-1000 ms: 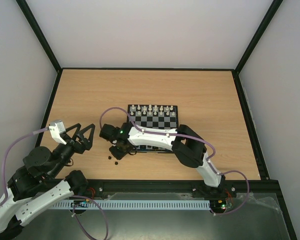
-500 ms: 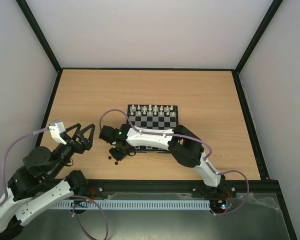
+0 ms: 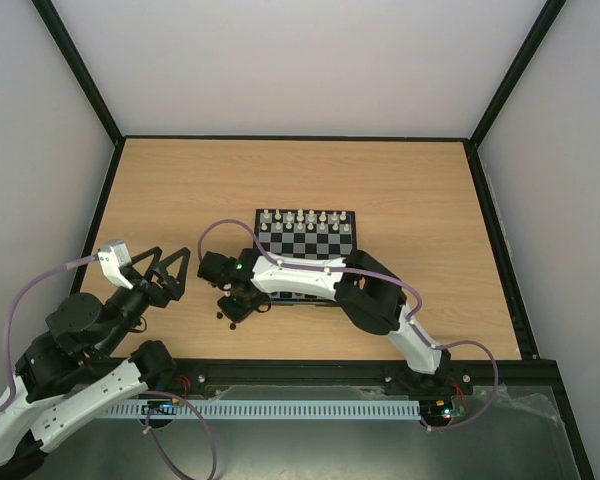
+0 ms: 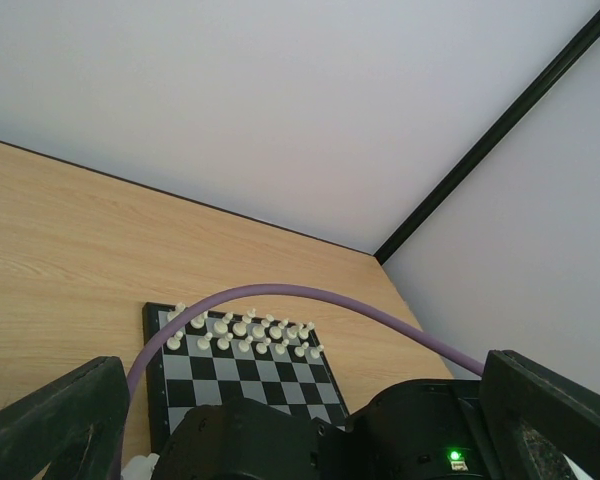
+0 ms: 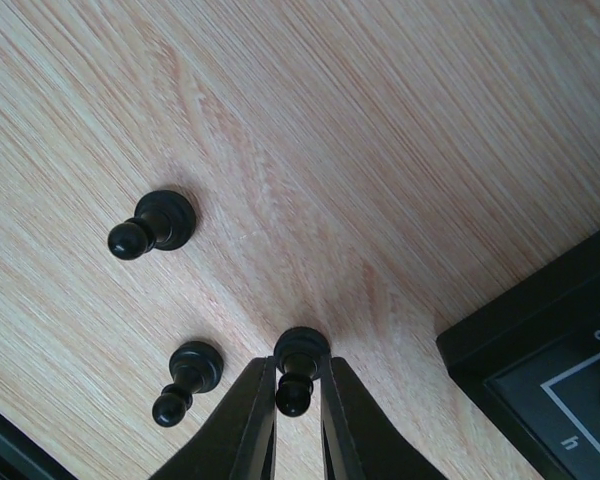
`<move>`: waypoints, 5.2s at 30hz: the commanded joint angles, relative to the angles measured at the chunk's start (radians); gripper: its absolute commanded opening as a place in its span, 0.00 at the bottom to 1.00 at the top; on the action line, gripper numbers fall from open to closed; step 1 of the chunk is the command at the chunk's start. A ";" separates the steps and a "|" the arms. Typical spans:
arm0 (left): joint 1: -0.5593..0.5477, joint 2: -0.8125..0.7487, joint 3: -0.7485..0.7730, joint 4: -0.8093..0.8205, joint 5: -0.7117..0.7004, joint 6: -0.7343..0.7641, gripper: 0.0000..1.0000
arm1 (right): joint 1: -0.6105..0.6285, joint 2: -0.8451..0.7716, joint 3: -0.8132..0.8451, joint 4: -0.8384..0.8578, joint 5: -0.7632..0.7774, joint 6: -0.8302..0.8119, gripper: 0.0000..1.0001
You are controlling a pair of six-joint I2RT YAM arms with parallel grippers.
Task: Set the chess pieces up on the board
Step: Pick up the chess piece at the center of the board, then place the chess piece on the chessboard, then pick up the chess piece at the center of the board.
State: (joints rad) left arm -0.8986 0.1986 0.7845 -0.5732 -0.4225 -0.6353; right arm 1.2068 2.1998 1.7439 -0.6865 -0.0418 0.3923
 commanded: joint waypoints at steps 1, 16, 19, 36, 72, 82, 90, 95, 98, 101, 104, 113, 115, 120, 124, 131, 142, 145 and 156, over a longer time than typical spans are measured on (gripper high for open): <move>-0.006 -0.001 -0.002 0.018 -0.004 0.011 0.99 | 0.010 0.029 0.030 -0.065 -0.010 -0.010 0.14; -0.006 0.000 -0.002 0.015 -0.005 0.010 0.99 | 0.010 -0.015 0.023 -0.079 0.033 -0.011 0.01; -0.006 -0.002 -0.001 0.016 -0.005 0.009 0.99 | 0.009 -0.057 0.014 -0.090 0.058 -0.009 0.01; -0.005 -0.002 -0.002 0.014 -0.007 0.008 0.99 | -0.115 -0.314 -0.138 -0.106 0.146 -0.013 0.01; -0.005 0.001 -0.002 0.014 -0.007 0.006 0.99 | -0.260 -0.217 -0.274 -0.010 0.139 -0.052 0.01; -0.006 0.001 -0.002 0.014 -0.008 0.006 0.99 | -0.261 -0.201 -0.267 -0.005 0.132 -0.055 0.01; -0.006 0.000 -0.002 0.014 -0.008 0.008 0.99 | -0.262 -0.193 -0.264 -0.003 0.125 -0.056 0.01; -0.006 0.000 -0.002 0.014 -0.009 0.007 0.99 | -0.262 -0.187 -0.261 -0.001 0.119 -0.057 0.01; -0.005 -0.001 -0.002 0.013 -0.009 0.008 0.99 | -0.262 -0.187 -0.261 -0.004 0.118 -0.056 0.02; -0.006 -0.001 -0.002 0.013 -0.010 0.006 0.99 | -0.262 -0.196 -0.263 -0.005 0.120 -0.053 0.03; -0.006 0.001 -0.002 0.015 -0.010 0.008 0.99 | -0.262 -0.210 -0.261 -0.004 0.119 -0.050 0.08; -0.005 0.000 -0.002 0.015 -0.009 0.009 0.99 | -0.262 -0.273 -0.249 -0.021 0.112 -0.046 0.25; -0.006 0.000 -0.001 0.015 -0.010 0.009 0.99 | -0.262 -0.289 -0.250 -0.023 0.109 -0.044 0.27; -0.006 -0.001 -0.002 0.015 -0.010 0.008 0.99 | -0.257 -0.333 -0.256 -0.030 0.095 -0.035 0.36; -0.005 -0.003 -0.002 0.015 -0.009 0.008 0.99 | -0.233 -0.367 -0.252 -0.036 0.082 -0.029 0.44; -0.006 -0.028 -0.005 0.020 -0.003 0.011 0.99 | -0.137 -0.376 -0.224 -0.047 0.066 -0.016 0.58; -0.005 -0.079 -0.014 0.036 0.018 0.022 0.99 | -0.007 -0.267 -0.166 -0.036 0.042 0.009 0.60; -0.005 -0.079 -0.013 0.036 0.019 0.022 0.99 | 0.023 -0.214 -0.121 -0.039 0.035 0.010 0.58; -0.006 -0.088 -0.014 0.039 0.023 0.022 0.99 | 0.058 -0.079 -0.003 -0.079 0.039 0.000 0.46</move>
State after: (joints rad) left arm -0.8986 0.1215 0.7776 -0.5663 -0.4038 -0.6308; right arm 1.2530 2.0880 1.6817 -0.6907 -0.0006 0.3969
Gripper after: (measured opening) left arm 0.990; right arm 0.478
